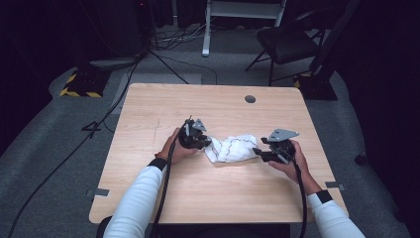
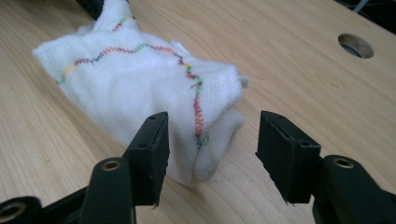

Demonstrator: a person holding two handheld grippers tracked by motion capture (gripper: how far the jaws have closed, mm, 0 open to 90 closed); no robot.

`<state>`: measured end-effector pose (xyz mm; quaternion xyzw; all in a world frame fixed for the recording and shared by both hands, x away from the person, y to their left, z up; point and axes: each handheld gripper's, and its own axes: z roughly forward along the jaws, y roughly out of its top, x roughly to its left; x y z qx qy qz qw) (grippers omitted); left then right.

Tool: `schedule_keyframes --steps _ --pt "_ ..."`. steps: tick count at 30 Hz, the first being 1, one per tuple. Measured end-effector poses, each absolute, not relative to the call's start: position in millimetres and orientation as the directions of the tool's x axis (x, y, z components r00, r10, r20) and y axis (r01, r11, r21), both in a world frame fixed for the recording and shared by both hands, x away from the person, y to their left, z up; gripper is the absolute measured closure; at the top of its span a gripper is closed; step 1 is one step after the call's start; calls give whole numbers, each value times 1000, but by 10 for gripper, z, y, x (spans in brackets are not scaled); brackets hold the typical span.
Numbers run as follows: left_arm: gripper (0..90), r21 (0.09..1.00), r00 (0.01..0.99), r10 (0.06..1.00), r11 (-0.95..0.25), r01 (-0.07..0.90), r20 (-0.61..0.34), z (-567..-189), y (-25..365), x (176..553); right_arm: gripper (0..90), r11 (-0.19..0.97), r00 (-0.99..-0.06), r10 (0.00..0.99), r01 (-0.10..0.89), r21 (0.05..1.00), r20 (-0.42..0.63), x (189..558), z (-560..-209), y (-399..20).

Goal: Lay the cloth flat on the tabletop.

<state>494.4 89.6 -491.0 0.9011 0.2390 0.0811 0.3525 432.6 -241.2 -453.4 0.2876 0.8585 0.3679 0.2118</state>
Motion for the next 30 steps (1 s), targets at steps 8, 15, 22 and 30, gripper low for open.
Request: schedule_keyframes --steps 8,15,22,30 --pt "838 655 900 435 -682 326 5 -4836 987 4760 435 556 -779 614 314 770 -126 4260 -4474 -2300" --pt "849 651 906 423 -689 320 2 -4801 1070 4568 470 604 -761 625 333 724 -172 4296 -4598 -2215" --pt "852 655 917 399 -692 303 -3 -4758 1190 4316 451 590 -716 678 394 705 -168 4374 -4659 -2293" --pt "853 648 933 361 -708 280 -8 -4784 1252 4005 452 596 -689 696 398 697 -202 4379 -4669 -2271"
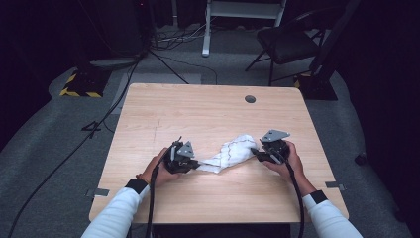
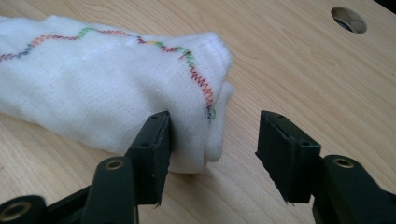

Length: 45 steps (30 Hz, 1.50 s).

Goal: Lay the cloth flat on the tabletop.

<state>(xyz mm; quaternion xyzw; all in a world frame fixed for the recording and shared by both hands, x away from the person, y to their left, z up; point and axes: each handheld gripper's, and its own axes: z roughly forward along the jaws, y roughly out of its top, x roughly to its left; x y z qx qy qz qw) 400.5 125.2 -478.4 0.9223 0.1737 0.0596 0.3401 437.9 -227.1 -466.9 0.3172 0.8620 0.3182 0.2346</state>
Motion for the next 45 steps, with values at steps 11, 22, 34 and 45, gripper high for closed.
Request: schedule_keyframes --steps 11,22,34,45 --pt "642 654 925 378 -689 313 -44 -4809 1158 3770 462 584 -682 701 381 717 -208 4360 -4618 -2279" --pt "340 678 911 412 -666 311 -13 -4742 960 3964 486 551 -761 627 281 786 -167 4149 -4360 -2002" --pt "788 611 950 306 -765 202 69 -4813 674 4133 499 674 -827 534 290 680 -177 4170 -4668 -1528" --pt "855 655 921 388 -707 266 45 -4744 890 4175 877 690 -843 503 260 676 -189 4073 -4600 -1766"
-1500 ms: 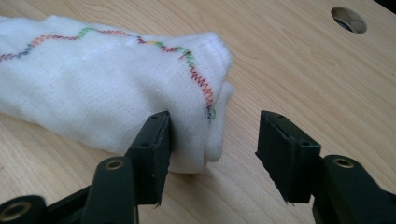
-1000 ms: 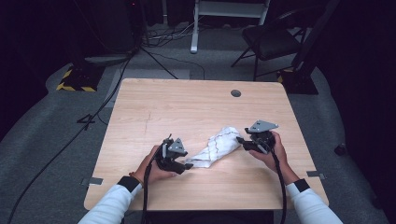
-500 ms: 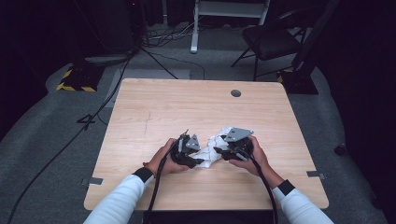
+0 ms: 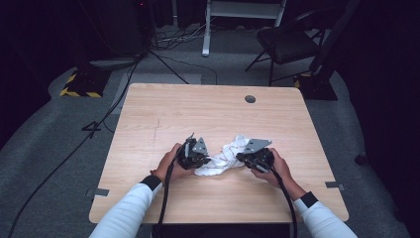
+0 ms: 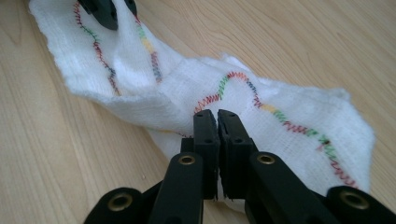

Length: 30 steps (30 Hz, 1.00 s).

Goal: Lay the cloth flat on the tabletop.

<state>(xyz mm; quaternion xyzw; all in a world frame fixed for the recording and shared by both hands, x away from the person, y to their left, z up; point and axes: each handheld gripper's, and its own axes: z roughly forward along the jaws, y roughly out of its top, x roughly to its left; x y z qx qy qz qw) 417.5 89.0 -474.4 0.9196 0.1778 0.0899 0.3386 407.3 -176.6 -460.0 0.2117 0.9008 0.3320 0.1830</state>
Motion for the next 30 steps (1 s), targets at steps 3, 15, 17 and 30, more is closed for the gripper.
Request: schedule_keyframes --steps 3,15,17,30 --pt "854 654 922 385 -708 267 40 -4725 919 4148 883 681 -841 511 269 681 -180 4054 -4598 -1848" --pt "800 641 931 365 -715 278 4 -4722 962 4031 858 679 -849 507 286 676 -150 3793 -4685 -2090" --pt "765 625 933 359 -735 262 31 -4737 941 4001 834 685 -848 509 294 667 -149 3754 -4725 -2131" --pt "341 655 946 319 -727 206 57 -4694 486 3924 538 626 -827 542 280 727 -148 3629 -4598 -2196"
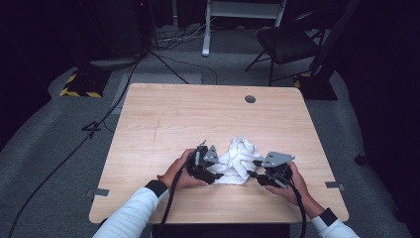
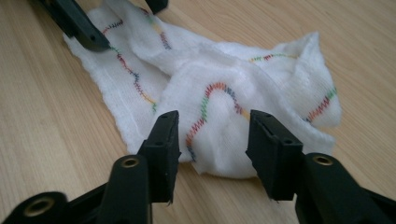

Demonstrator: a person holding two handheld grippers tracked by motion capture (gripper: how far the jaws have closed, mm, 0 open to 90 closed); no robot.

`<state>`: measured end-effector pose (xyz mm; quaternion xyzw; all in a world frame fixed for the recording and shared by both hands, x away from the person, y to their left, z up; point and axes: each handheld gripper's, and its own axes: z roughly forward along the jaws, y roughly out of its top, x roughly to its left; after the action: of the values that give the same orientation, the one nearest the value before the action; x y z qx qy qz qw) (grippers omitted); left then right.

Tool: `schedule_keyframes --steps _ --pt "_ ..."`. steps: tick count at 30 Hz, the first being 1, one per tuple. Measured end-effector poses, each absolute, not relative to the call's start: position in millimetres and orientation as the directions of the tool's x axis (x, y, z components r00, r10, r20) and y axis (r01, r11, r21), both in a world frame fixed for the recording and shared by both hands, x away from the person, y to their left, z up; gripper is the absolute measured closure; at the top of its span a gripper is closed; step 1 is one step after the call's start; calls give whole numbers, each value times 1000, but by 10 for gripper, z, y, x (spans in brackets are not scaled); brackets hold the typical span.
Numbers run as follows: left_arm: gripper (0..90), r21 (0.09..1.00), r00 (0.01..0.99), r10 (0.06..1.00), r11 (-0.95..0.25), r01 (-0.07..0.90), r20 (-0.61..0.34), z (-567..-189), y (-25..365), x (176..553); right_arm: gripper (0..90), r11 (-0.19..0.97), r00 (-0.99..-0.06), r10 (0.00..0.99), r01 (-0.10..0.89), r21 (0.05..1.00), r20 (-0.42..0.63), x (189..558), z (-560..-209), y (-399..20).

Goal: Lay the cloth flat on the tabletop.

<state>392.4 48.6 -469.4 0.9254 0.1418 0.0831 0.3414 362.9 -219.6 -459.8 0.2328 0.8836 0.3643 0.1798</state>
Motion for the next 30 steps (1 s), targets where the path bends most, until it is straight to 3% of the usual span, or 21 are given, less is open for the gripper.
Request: schedule_keyframes --steps 5,9,10,11,15,17,20,24,30 --pt "399 628 947 315 -750 206 66 -4743 297 3985 457 650 -835 520 252 717 -178 3620 -4639 -2004" --pt "612 614 948 305 -767 185 95 -4769 253 4033 446 672 -841 506 247 698 -189 3633 -4703 -1904" --pt "612 613 949 298 -770 178 99 -4769 261 4038 446 672 -841 506 247 698 -189 3633 -4703 -1904" --pt "740 615 947 302 -769 173 112 -4761 290 4049 468 684 -840 506 252 685 -196 3663 -4750 -1887" --pt "866 628 942 310 -760 164 129 -4723 375 4077 590 707 -834 505 254 660 -220 3686 -4795 -1890" --pt "883 630 939 315 -760 163 138 -4709 415 4091 693 703 -833 508 253 665 -220 3682 -4781 -1933" --pt "886 631 934 329 -756 175 136 -4690 472 4112 758 695 -830 514 256 672 -216 3680 -4742 -2034" --pt "889 667 921 375 -714 214 106 -4624 674 4164 770 673 -819 537 273 687 -200 3658 -4696 -2198" --pt "890 645 915 392 -724 244 95 -4644 834 4162 769 639 -795 583 319 700 -170 3604 -4656 -2459"
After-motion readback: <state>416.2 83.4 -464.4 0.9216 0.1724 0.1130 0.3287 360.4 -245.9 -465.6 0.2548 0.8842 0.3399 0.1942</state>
